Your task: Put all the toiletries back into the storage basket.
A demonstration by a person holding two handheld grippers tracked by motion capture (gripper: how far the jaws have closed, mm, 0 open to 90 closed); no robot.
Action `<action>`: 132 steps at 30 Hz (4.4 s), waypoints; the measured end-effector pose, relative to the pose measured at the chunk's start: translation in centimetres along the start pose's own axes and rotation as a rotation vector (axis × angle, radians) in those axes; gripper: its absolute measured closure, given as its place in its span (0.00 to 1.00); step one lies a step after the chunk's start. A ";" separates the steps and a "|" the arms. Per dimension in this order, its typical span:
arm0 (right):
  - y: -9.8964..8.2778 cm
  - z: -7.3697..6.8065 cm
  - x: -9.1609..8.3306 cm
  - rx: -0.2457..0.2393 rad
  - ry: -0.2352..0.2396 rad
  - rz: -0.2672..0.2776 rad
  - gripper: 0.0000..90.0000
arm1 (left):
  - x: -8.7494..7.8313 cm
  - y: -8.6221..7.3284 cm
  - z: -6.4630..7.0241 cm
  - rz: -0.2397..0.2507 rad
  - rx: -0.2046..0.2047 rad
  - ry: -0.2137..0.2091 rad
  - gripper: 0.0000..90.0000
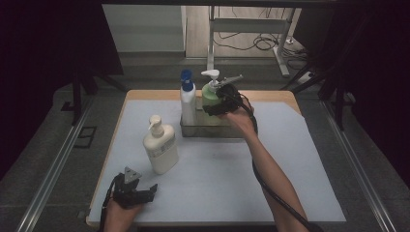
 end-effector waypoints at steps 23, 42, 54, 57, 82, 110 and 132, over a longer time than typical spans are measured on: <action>-1.9 -0.4 1.6 -0.018 0.035 -0.070 0.13 | 0.0 0.0 0.0 -0.001 0.001 -0.001 0.13; -2.1 0.4 0.5 -0.009 0.053 0.014 0.08 | 0.0 0.0 0.0 0.001 0.001 0.000 0.13; -3.5 0.9 -1.4 -0.015 0.085 0.002 0.13 | 0.0 0.0 0.0 0.003 0.001 -0.001 0.13; -3.9 0.8 -1.9 -0.016 0.109 0.007 0.15 | 0.0 0.0 0.0 0.003 0.001 0.000 0.13; -5.8 3.3 -2.6 0.052 0.000 -0.027 0.83 | 0.0 0.0 0.0 0.004 0.001 0.000 0.13; -6.5 3.8 3.1 0.128 -0.010 -0.123 0.98 | 0.0 0.0 0.0 0.003 0.001 0.001 0.13; -6.8 2.6 4.2 0.148 0.029 -0.143 0.99 | 0.0 0.0 0.0 0.001 0.001 0.001 0.13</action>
Point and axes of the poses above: each handheld gripper's, and its own axes: x roughly forward along the jaws, y roughly out of its top, z roughly to its right, the point moved 6 cm from there along x, roughly forward along the jaws, and after that the axes turned 15 degrees about -y, right-handed, at the moved point
